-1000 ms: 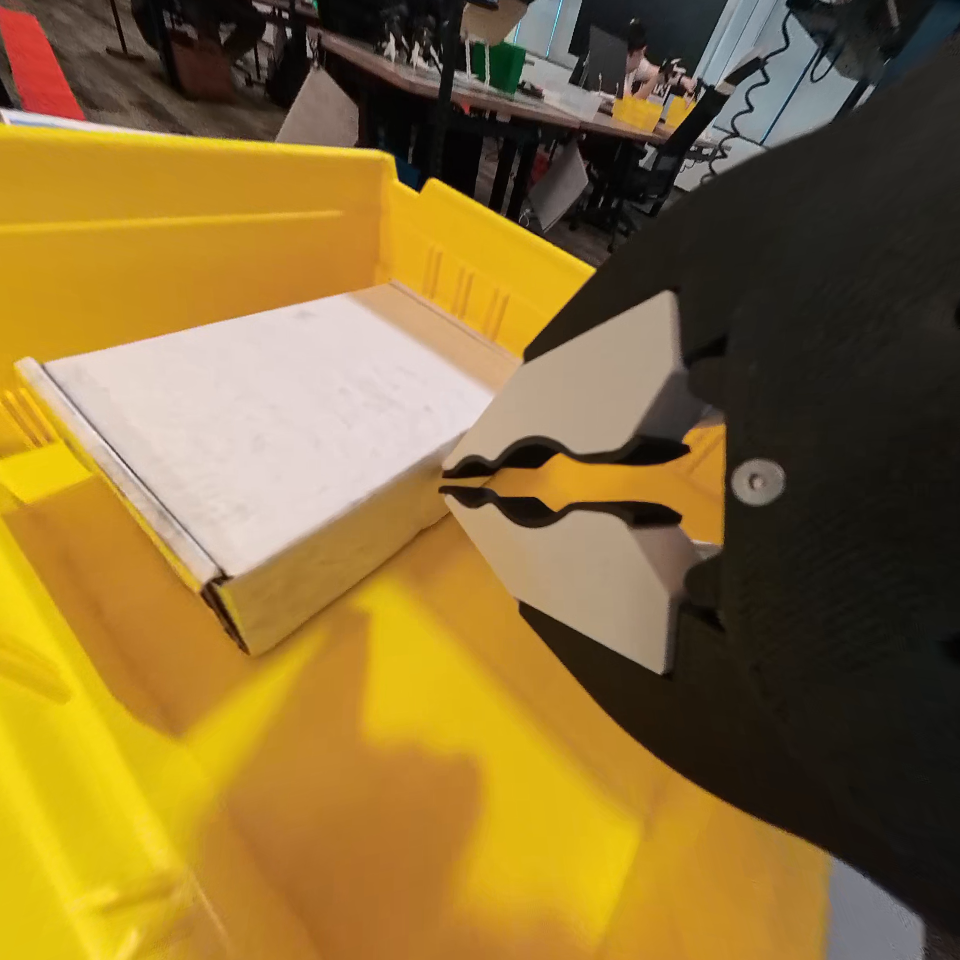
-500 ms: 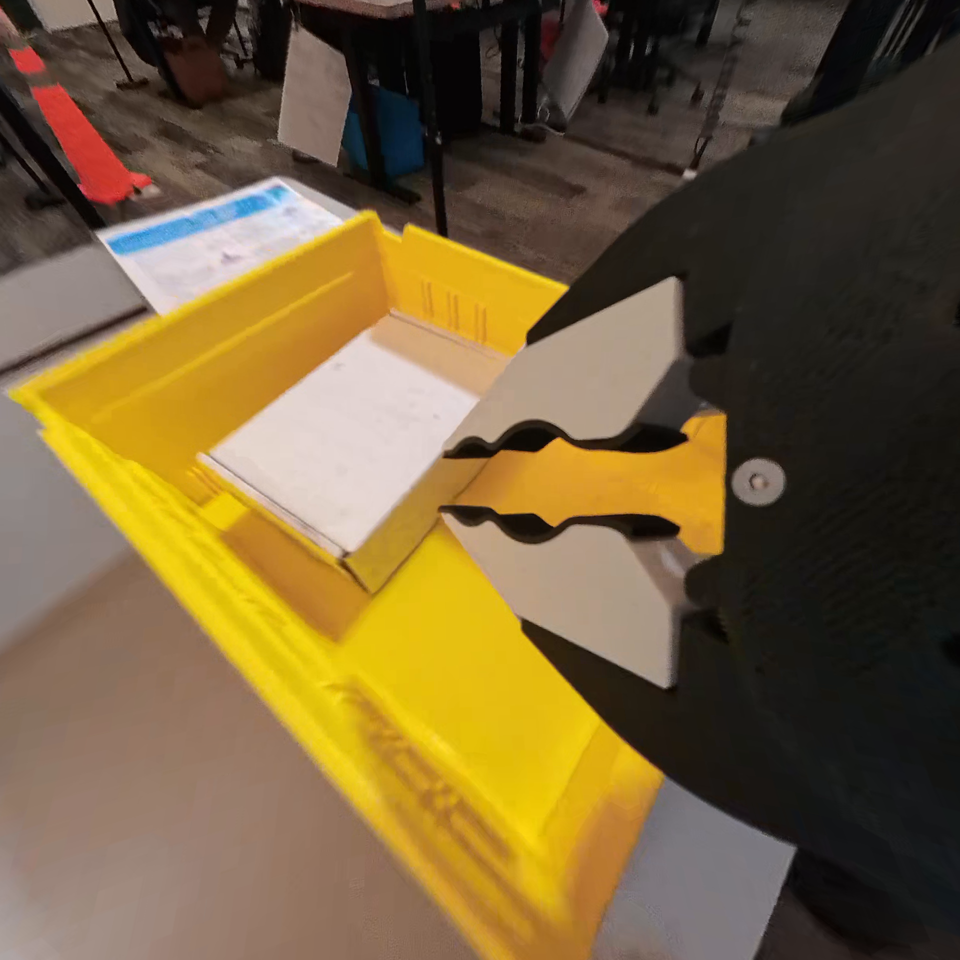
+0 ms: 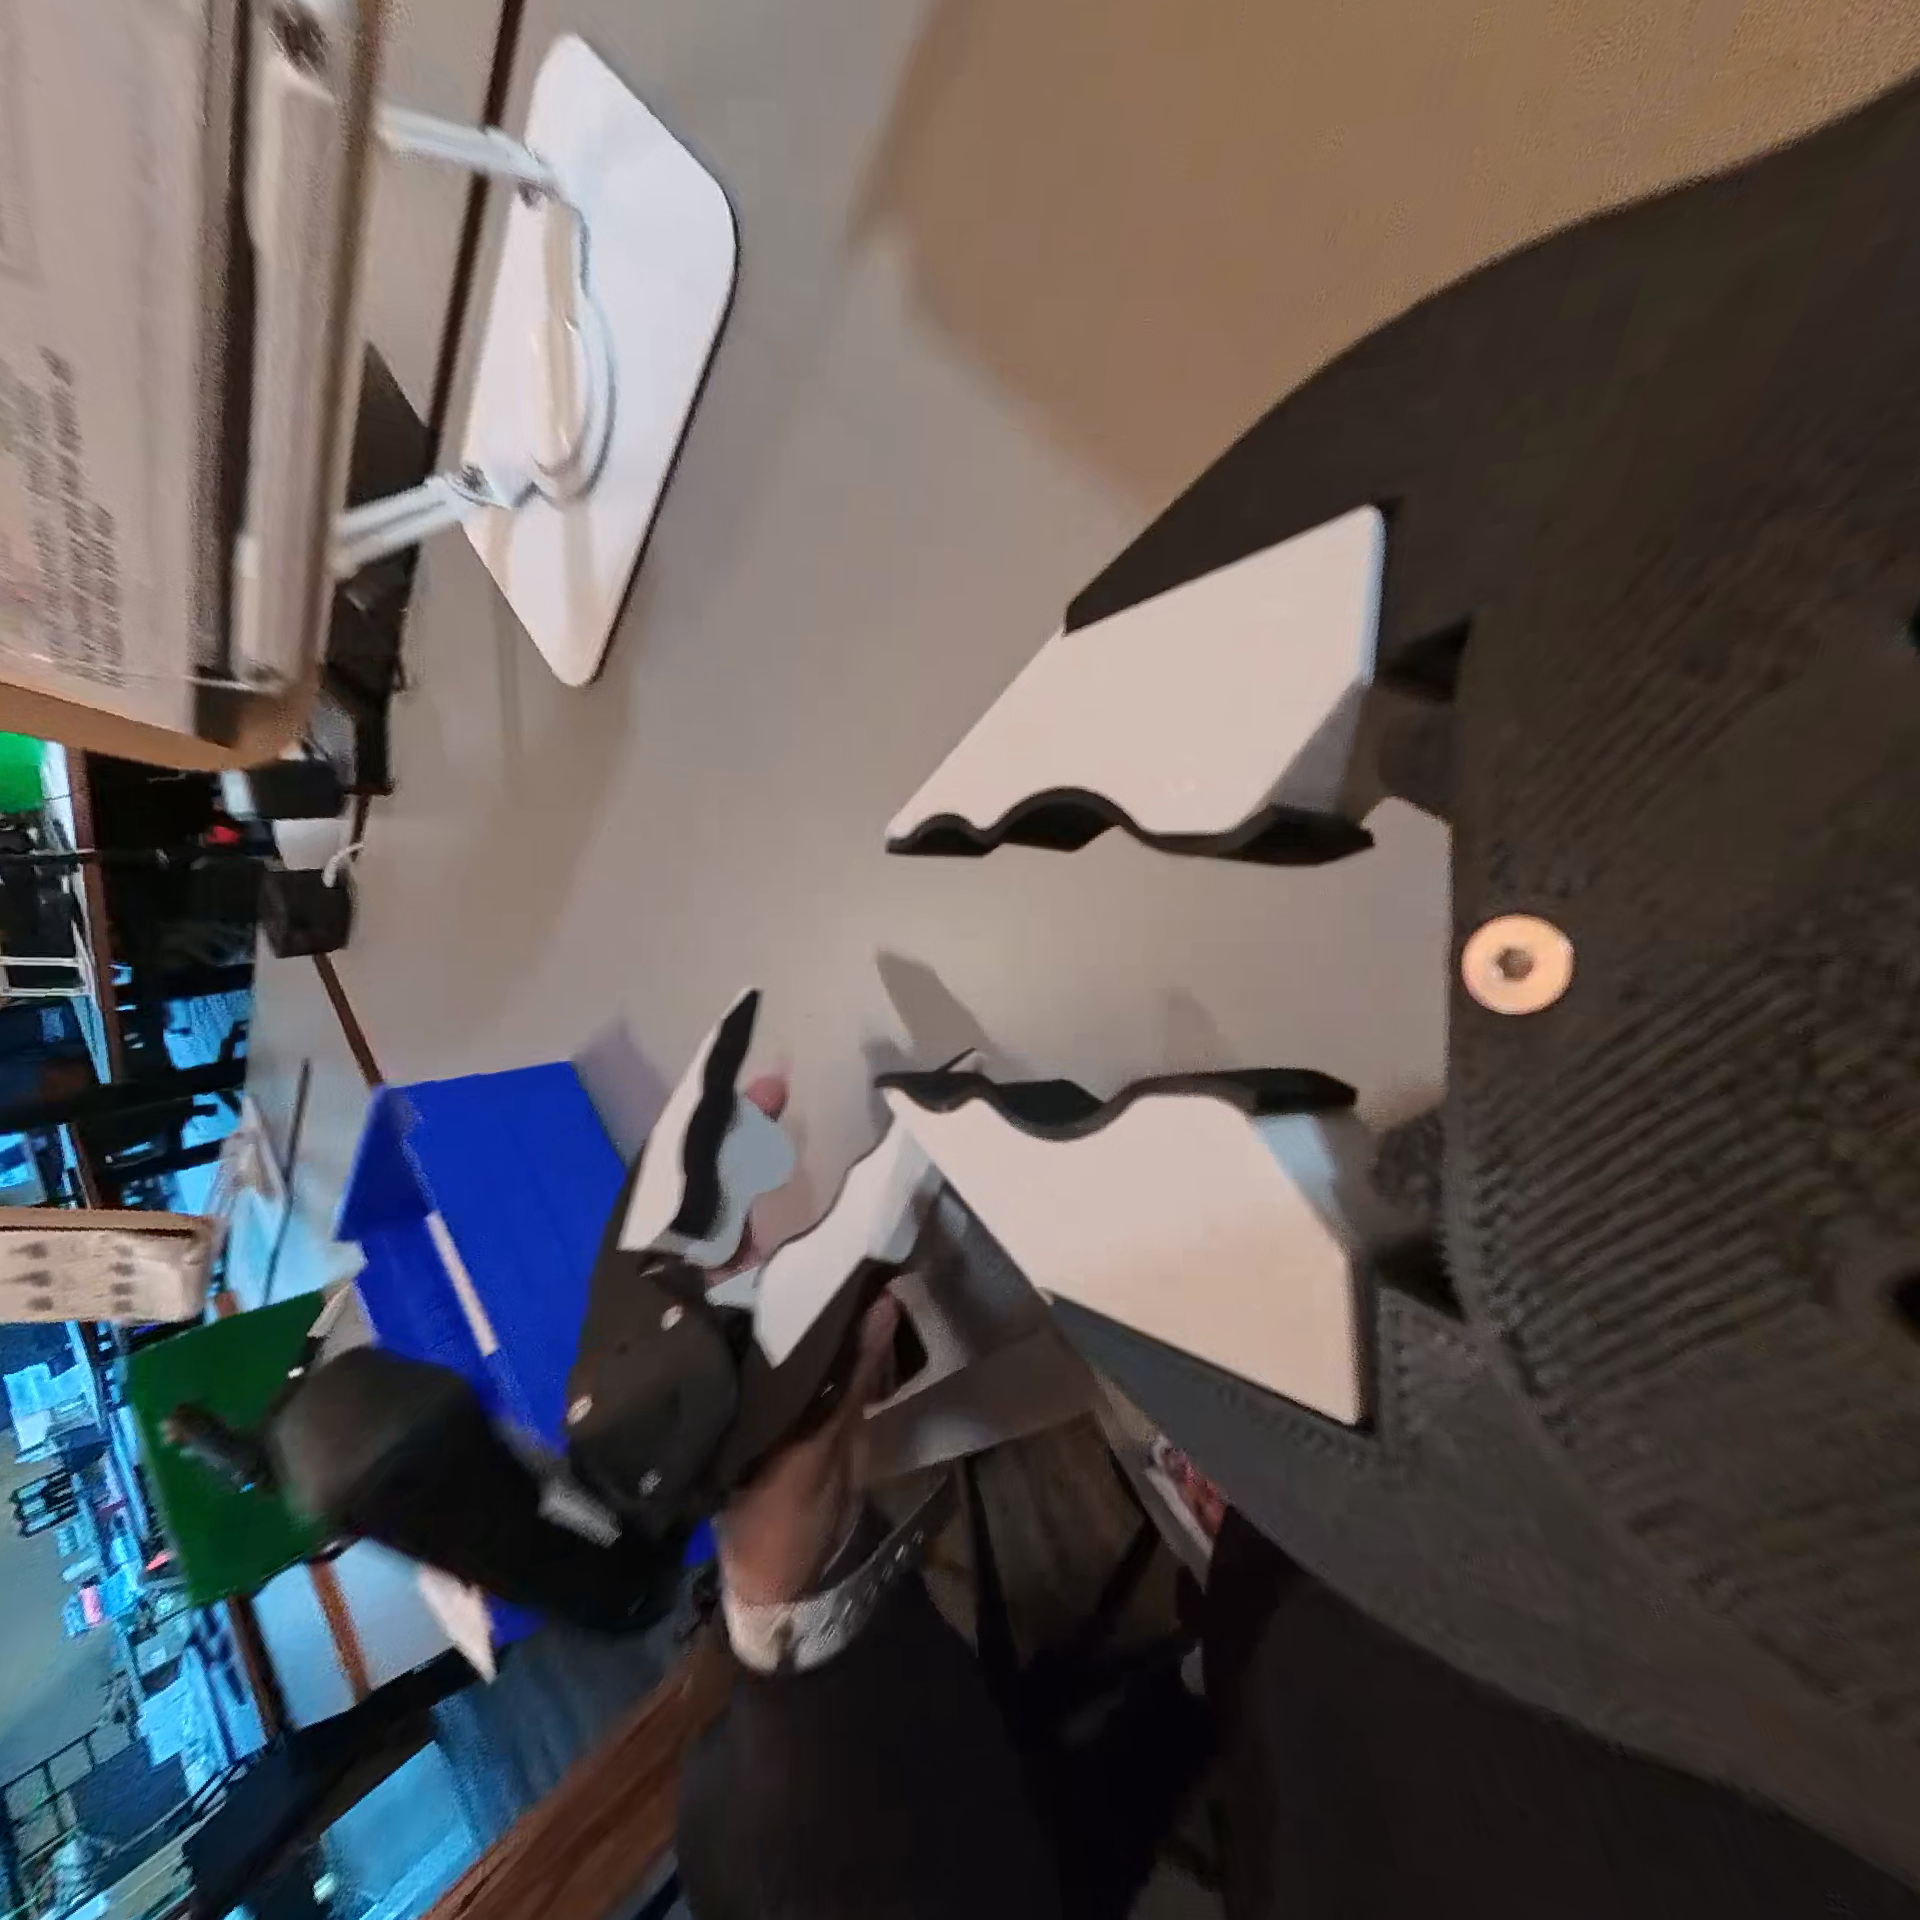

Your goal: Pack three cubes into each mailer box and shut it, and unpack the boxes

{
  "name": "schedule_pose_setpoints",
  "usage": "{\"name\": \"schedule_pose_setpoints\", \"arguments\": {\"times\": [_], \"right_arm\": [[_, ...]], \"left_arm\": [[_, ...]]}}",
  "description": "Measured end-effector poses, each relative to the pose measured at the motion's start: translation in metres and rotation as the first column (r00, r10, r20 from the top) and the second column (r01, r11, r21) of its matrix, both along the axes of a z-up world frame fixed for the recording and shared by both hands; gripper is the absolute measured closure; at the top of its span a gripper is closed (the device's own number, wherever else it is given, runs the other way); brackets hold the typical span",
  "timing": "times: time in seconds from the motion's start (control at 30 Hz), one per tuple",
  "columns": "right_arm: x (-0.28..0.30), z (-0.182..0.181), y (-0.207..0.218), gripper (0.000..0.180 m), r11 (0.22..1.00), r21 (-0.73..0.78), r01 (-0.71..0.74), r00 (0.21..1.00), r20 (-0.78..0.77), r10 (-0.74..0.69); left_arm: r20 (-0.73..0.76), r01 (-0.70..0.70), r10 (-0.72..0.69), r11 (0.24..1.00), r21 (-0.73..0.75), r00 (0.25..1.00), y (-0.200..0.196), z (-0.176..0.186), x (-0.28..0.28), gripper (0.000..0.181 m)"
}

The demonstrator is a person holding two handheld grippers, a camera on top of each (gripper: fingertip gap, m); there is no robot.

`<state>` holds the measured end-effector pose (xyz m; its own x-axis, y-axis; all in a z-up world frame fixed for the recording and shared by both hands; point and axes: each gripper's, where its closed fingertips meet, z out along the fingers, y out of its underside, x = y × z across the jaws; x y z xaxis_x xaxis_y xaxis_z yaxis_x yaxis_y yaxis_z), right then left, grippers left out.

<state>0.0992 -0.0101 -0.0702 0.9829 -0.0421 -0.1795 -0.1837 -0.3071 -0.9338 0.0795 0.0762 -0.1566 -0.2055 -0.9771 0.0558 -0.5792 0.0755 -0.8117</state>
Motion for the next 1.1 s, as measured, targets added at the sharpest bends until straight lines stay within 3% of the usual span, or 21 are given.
{"name": "schedule_pose_setpoints", "arguments": {"times": [0.17, 0.3, 0.47, 0.57, 0.63, 0.7, 0.83, 0.97, 1.1], "right_arm": [[-0.028, -0.065, 0.016, 0.136, 0.991, -0.116, -0.061, 0.998, 0.023, 0.064], [-0.029, -0.07, 0.019, 0.137, 0.987, -0.133, -0.085, 0.992, 0.082, 0.096], [-0.022, -0.078, 0.016, 0.141, 0.988, -0.129, -0.091, 0.993, 0.06, 0.099], [-0.018, -0.075, 0.018, 0.142, 0.99, -0.11, -0.092, 0.996, 0.012, 0.094], [-0.017, -0.075, 0.019, 0.142, 0.99, -0.109, -0.094, 0.996, -0.01, 0.094], [-0.017, -0.077, 0.02, 0.142, 0.988, -0.12, -0.095, 0.995, -0.016, 0.094], [-0.02, -0.081, 0.024, 0.142, 0.985, -0.149, -0.092, 0.995, 0.021, 0.097], [-0.024, -0.088, 0.026, 0.142, 0.976, -0.194, -0.101, 0.991, 0.065, 0.116], [-0.024, -0.09, 0.028, 0.142, 0.973, -0.203, -0.107, 0.99, 0.064, 0.122]], "left_arm": [[0.071, -0.052, 0.059, 0.994, -0.1, 0.996, 0.015, 0.021, -0.007, 0.068], [0.111, -0.039, 0.056, 0.989, -0.145, 0.992, 0.037, 0.06, -0.017, 0.063], [0.158, -0.06, 0.026, 0.974, 0.218, 0.987, 0.128, 0.135, -0.059, 0.061], [0.041, -0.003, -0.012, 0.939, 0.343, 0.999, 0.186, 0.157, -0.088, 0.055], [-0.154, 0.083, -0.024, 0.916, 0.392, 0.988, 0.226, 0.141, -0.11, 0.047], [-0.325, 0.201, -0.072, 0.901, 0.385, 0.943, 0.257, 0.114, -0.13, 0.05], [-0.535, 0.286, -0.018, 0.86, 0.423, 0.845, 0.318, 0.06, -0.146, 0.058], [-0.67, 0.375, -0.024, 0.843, 0.385, 0.742, 0.331, 0.023, -0.149, 0.054], [-0.738, 0.496, -0.034, 0.762, 0.418, 0.674, 0.338, 0.002, -0.148, 0.045]]}}
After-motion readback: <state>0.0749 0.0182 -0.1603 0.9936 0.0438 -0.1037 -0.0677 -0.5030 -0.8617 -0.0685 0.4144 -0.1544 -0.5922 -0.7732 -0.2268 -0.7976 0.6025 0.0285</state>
